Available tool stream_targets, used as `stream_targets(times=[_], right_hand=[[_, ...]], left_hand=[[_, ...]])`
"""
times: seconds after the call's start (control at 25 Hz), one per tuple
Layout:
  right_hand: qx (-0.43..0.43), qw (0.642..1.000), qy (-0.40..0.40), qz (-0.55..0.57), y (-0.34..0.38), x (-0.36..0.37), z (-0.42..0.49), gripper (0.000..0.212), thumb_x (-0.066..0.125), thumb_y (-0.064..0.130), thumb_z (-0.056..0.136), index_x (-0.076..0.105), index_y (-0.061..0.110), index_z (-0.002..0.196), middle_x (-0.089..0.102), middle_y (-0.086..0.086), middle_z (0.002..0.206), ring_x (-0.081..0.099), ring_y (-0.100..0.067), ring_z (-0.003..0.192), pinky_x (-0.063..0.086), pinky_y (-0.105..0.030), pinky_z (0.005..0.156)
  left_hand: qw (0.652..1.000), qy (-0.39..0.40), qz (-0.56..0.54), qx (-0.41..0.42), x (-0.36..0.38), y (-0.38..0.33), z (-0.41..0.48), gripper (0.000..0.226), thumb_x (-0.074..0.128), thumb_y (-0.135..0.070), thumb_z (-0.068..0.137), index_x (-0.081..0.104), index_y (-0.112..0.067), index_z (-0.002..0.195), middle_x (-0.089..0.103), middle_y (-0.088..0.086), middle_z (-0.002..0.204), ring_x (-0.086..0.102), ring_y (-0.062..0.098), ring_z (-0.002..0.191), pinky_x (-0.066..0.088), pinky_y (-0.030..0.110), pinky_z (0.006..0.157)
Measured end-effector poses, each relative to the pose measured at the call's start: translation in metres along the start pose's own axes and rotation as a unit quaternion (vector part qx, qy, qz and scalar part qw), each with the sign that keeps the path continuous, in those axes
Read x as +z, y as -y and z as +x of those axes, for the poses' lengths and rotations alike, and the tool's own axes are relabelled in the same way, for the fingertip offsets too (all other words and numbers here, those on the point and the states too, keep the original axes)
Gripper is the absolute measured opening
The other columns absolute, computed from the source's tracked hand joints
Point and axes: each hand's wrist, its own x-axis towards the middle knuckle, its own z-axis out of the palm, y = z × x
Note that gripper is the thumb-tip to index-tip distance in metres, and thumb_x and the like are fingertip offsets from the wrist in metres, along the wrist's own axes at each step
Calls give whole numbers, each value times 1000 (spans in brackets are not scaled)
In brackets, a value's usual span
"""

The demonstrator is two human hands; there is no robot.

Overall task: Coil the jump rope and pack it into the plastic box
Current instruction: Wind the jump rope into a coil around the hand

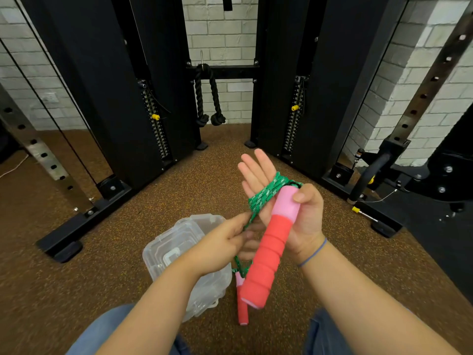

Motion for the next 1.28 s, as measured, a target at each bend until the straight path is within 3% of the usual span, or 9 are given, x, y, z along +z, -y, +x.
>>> stream_targets(times=[0.08, 0.36, 0.52, 0.76, 1.04, 1.12, 1.16, 1.24, 1.28], right_hand=[[-10, 999, -37, -38, 12, -6, -1, 98, 58, 9, 50, 34, 6, 145, 29, -17, 153, 28, -26, 143, 18, -40, 116], [20, 980, -97, -173, 41, -32, -6, 108, 72, 15, 34, 46, 13, 139, 46, -6, 146, 41, -17, 137, 32, -30, 113], [48, 953, -134, -265, 51, -43, -10, 111, 77, 19, 26, 50, 16, 133, 47, -3, 144, 43, -14, 134, 30, -27, 109], [179, 840, -88, -504, 37, -40, -15, 82, 44, 0, 55, 42, 28, 132, 34, 5, 150, 32, -8, 139, 18, -31, 118], [218, 840, -69, -493, 31, -42, -16, 82, 43, -1, 55, 42, 25, 133, 38, 5, 148, 37, -7, 136, 24, -29, 114], [249, 841, -55, -478, 28, -42, -17, 79, 42, -2, 55, 46, 24, 130, 47, 5, 139, 50, -6, 121, 37, -24, 104], [275, 831, -52, -480, 26, -41, -19, 76, 42, -2, 55, 50, 21, 127, 54, 2, 130, 58, -5, 102, 45, -20, 87], [332, 799, -46, -499, 23, -36, -23, 57, 43, -1, 55, 54, 8, 110, 63, -9, 99, 54, -6, 66, 41, -17, 55], [364, 784, -25, -503, 22, -33, -25, 47, 43, -1, 55, 53, 4, 101, 65, -6, 84, 56, -3, 59, 41, -17, 52]], left_hand=[[999, 33, -23, -27, -1, -2, -3, 38, 29, 9, 96, 39, -11, 126, 58, -4, 99, 61, -5, 62, 46, 10, 53], [993, 63, 41, -90, -11, -9, -14, 38, 28, -4, 100, 48, -22, 126, 58, -11, 123, 69, 12, 95, 60, 25, 63], [994, 51, 53, -81, -17, -15, -19, 33, 29, -10, 101, 52, -18, 124, 61, -12, 126, 70, 19, 95, 58, 23, 56], [996, 40, 49, -69, -17, -18, -19, 31, 34, -15, 100, 56, -21, 122, 64, -14, 121, 71, 17, 95, 59, 26, 56], [997, 16, 54, -46, -21, -17, -19, 30, 36, -15, 100, 57, -20, 119, 68, -8, 118, 72, 18, 87, 55, 21, 47], [998, 7, 66, -25, -26, -14, -17, 29, 37, -16, 99, 59, -17, 118, 71, -5, 111, 70, 14, 64, 46, 18, 39], [998, 2, 68, -11, -27, -14, -16, 28, 39, -16, 99, 61, -15, 115, 73, -3, 101, 62, 10, 50, 39, 17, 37], [997, -23, 75, 17, -29, -13, -15, 26, 44, -19, 97, 67, -9, 103, 70, -3, 73, 41, 5, 39, 31, 15, 40], [995, -42, 89, 30, -29, -13, -14, 25, 47, -20, 95, 69, -7, 96, 64, -5, 61, 38, 4, 40, 33, 14, 43]])
